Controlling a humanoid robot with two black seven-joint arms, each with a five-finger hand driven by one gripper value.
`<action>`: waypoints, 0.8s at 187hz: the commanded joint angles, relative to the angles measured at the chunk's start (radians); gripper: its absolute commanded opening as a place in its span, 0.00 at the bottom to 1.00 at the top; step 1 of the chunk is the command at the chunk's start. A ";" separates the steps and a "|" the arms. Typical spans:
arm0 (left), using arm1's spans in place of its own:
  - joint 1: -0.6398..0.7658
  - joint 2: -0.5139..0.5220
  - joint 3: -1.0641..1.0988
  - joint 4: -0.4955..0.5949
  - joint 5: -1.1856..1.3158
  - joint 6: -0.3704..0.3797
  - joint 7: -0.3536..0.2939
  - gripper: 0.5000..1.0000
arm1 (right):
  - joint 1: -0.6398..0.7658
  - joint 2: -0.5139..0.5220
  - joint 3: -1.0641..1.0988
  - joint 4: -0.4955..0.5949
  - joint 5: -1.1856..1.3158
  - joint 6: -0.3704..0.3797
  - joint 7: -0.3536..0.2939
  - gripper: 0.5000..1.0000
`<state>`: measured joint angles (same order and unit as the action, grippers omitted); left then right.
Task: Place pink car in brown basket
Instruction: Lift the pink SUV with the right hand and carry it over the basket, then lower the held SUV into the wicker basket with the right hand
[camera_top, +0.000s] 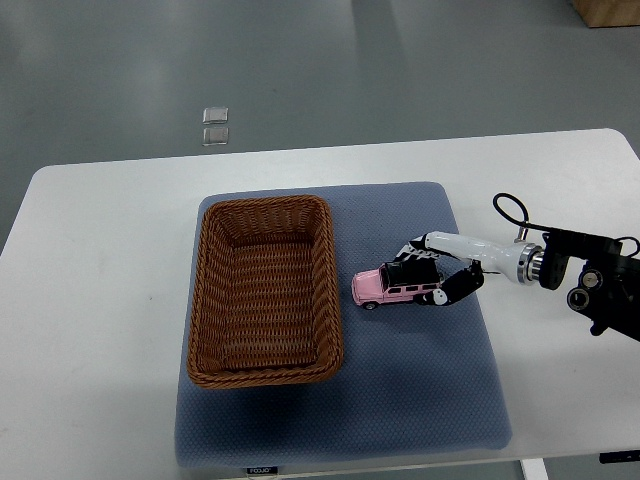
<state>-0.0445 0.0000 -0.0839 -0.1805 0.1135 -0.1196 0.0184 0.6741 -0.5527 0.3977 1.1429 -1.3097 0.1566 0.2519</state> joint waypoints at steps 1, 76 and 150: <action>0.000 0.000 0.001 0.001 0.000 0.000 0.000 1.00 | 0.012 -0.012 0.007 0.000 0.003 -0.014 0.007 0.00; 0.000 0.000 0.000 -0.001 0.000 0.000 0.000 1.00 | 0.134 -0.116 0.023 0.100 0.102 -0.003 0.030 0.00; 0.000 0.000 0.001 -0.002 0.000 0.000 0.000 1.00 | 0.252 0.093 -0.011 0.049 0.208 0.003 0.029 0.00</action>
<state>-0.0444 0.0000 -0.0837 -0.1824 0.1135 -0.1196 0.0184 0.9065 -0.5366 0.4019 1.2367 -1.1058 0.1570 0.2824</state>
